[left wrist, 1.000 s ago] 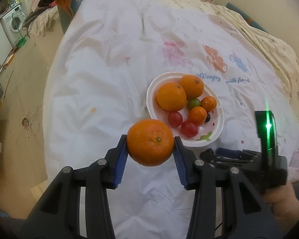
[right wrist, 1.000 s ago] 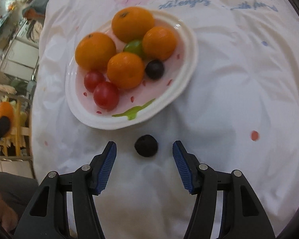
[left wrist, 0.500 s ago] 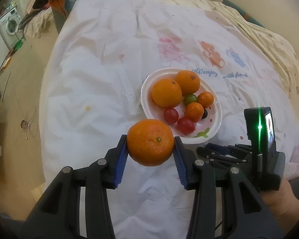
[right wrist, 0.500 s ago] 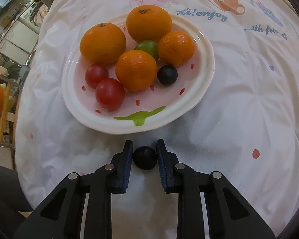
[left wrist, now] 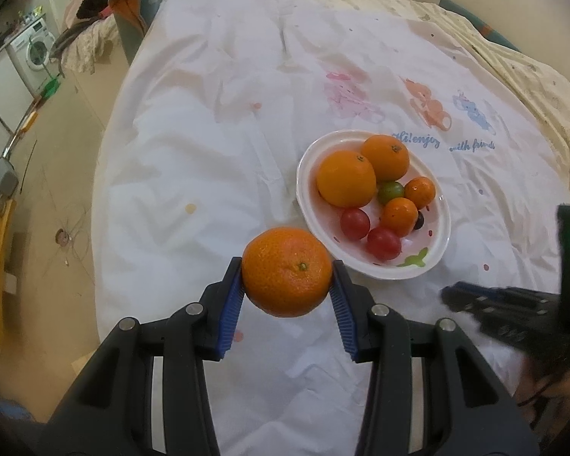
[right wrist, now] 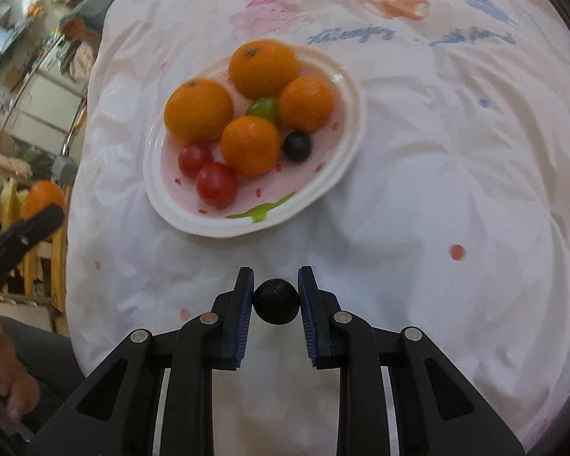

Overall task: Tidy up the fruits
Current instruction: 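Carry the mandarin and dark plum in both tools over the plate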

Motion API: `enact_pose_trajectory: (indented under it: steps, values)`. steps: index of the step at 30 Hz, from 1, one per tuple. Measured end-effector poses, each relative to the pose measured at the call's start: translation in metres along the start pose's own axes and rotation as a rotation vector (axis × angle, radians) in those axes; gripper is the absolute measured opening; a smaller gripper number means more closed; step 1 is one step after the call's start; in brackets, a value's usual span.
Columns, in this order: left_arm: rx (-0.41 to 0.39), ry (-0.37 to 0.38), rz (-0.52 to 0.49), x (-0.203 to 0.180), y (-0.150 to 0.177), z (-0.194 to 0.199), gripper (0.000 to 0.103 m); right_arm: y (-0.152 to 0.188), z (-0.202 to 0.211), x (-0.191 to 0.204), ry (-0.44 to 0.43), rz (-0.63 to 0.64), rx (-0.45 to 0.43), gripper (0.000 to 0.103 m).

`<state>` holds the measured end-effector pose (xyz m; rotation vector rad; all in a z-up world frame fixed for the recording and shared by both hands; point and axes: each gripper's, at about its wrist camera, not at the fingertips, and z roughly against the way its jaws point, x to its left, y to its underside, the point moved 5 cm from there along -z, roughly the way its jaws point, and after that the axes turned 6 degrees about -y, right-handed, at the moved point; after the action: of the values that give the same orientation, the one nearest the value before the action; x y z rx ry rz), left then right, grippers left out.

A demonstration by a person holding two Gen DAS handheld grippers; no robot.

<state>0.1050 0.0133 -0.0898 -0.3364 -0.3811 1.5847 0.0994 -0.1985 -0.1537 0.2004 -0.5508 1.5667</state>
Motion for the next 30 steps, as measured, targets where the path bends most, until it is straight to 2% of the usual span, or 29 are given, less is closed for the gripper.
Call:
enact_pose_trajectory:
  steps: [8,15,21,24,27,30]
  values:
    - [-0.025,-0.028,-0.047,-0.005,0.002,-0.004,0.04,-0.01,0.04,-0.033,-0.005,-0.117,-0.082,0.025]
    - [-0.028,-0.091,-0.061,-0.001,0.002,-0.011,0.04,-0.032,0.062,-0.035,-0.017,-0.136,-0.175,0.025]
    - [-0.044,-0.077,-0.07,-0.007,-0.006,-0.006,0.04,-0.051,0.075,-0.019,-0.086,-0.096,-0.247,0.025]
    - [-0.062,-0.059,-0.076,-0.016,-0.016,-0.003,0.04,-0.059,0.08,-0.011,-0.163,-0.085,-0.278,0.025]
    - [-0.063,-0.025,-0.082,-0.028,-0.026,-0.004,0.04,-0.068,0.08,-0.005,-0.216,-0.074,-0.286,0.025]
    - [-0.061,-0.007,-0.104,-0.04,-0.034,-0.009,0.04,-0.078,0.073,-0.003,-0.228,-0.071,-0.275,0.025]
